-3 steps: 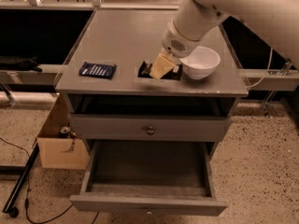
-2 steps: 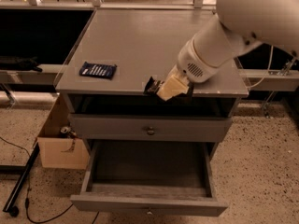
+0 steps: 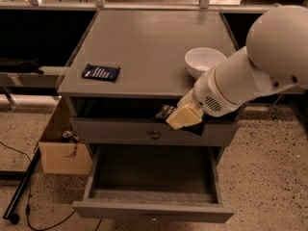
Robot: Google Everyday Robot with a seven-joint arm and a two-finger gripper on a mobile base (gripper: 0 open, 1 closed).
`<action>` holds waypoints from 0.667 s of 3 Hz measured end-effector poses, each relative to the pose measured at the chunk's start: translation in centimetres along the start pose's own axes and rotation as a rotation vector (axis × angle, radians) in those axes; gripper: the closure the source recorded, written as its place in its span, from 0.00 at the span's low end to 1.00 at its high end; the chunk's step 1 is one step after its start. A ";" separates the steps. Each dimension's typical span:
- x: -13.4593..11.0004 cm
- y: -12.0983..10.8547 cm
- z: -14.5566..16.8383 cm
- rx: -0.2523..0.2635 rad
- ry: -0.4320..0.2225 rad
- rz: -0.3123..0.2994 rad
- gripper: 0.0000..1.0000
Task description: Place rxbar chocolate into middle drawer
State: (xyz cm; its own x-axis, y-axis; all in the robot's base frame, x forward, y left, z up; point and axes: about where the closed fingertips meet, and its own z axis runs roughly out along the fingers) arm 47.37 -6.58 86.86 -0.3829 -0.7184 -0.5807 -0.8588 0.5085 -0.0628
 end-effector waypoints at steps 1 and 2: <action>-0.3 0.1 1.3 -0.004 -0.013 0.012 1.00; 1.0 1.5 4.0 -0.042 -0.054 0.058 1.00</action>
Offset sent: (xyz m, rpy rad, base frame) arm -0.0136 0.0311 -0.0830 0.1913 0.0847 -0.0513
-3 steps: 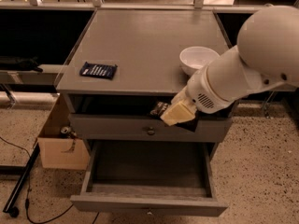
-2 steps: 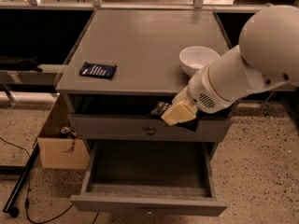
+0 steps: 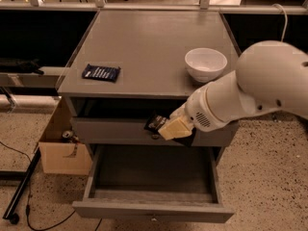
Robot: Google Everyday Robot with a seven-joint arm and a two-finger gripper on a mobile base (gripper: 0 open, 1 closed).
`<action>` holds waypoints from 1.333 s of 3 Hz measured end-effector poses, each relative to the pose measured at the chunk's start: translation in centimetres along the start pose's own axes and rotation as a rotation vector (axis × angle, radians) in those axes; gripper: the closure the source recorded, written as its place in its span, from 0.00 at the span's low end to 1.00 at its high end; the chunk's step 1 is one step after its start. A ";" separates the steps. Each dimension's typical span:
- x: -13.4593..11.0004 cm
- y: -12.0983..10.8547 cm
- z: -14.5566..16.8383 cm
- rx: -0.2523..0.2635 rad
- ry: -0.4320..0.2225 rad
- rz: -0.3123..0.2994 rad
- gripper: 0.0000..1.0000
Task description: Place rxbar chocolate into middle drawer
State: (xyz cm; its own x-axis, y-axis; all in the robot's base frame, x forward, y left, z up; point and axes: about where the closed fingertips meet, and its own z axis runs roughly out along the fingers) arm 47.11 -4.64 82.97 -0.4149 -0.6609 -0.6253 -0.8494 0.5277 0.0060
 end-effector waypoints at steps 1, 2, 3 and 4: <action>2.3 1.6 3.1 -0.043 -0.027 0.063 1.00; 4.9 2.7 5.7 -0.074 -0.034 0.122 1.00; 7.5 2.5 7.6 -0.085 -0.010 0.158 1.00; 7.5 2.5 7.6 -0.085 -0.009 0.159 1.00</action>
Offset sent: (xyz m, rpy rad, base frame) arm -0.0378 0.0128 -0.1240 0.1497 0.1607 -0.0862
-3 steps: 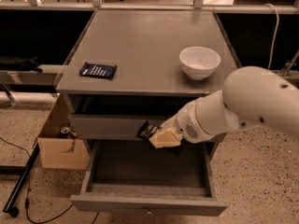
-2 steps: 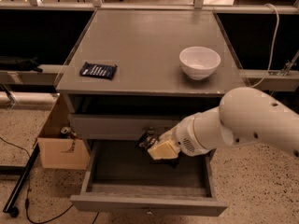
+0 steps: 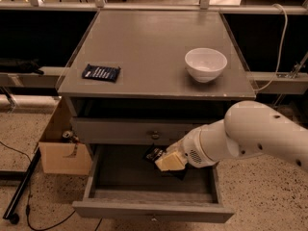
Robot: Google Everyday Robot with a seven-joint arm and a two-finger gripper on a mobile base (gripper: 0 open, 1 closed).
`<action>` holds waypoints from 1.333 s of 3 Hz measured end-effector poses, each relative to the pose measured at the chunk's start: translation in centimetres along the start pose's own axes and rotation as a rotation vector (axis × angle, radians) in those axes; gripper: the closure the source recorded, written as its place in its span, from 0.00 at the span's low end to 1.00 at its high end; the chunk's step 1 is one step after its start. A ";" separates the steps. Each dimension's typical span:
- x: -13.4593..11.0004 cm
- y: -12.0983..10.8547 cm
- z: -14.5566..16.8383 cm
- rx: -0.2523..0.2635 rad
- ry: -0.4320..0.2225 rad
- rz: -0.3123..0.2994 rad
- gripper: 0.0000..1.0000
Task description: Place rxbar chocolate into middle drawer
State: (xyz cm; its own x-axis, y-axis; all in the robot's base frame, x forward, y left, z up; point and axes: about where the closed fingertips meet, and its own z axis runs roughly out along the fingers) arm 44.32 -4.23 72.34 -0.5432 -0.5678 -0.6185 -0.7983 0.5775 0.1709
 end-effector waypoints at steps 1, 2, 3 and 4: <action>1.4 0.0 2.9 -0.016 0.033 0.019 1.00; 3.2 -0.2 5.9 -0.030 0.063 0.038 1.00; 5.0 -1.0 8.4 -0.031 0.087 0.046 1.00; 6.0 -1.9 9.5 -0.025 0.102 0.033 1.00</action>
Offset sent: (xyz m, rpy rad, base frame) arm 0.0000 0.0221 -0.1124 -0.0342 0.1267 -0.0088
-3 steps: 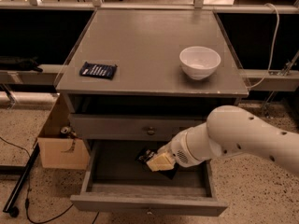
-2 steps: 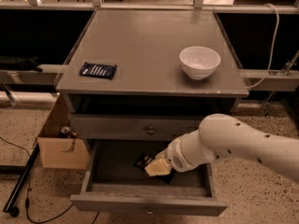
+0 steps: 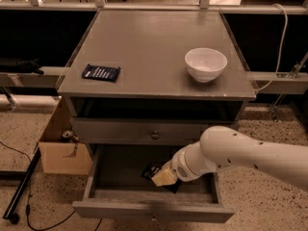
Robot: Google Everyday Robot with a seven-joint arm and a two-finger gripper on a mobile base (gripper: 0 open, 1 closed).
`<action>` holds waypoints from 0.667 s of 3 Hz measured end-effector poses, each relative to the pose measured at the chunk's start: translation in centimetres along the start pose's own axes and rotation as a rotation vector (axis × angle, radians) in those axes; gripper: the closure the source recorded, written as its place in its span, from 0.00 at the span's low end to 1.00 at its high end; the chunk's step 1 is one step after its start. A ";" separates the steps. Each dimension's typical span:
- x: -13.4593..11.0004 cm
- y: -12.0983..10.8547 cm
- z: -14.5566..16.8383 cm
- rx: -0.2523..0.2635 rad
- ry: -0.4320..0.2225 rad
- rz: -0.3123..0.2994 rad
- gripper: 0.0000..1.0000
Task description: Place rxbar chocolate into middle drawer
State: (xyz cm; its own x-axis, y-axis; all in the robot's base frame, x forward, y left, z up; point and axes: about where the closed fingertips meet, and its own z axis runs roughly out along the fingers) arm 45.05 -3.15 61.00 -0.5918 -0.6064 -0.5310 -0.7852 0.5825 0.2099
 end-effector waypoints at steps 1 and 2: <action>0.3 -2.2 -0.4 0.046 -0.002 -0.039 1.00; -0.4 -3.9 -0.8 0.094 -0.020 -0.104 1.00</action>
Offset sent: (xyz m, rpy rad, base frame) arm 0.0503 -0.0355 0.0045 -0.0850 -0.2061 0.0512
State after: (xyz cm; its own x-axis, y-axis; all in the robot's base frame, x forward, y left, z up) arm 48.20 -5.64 61.06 -0.5034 -0.6556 -0.5628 -0.8213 0.5655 0.0758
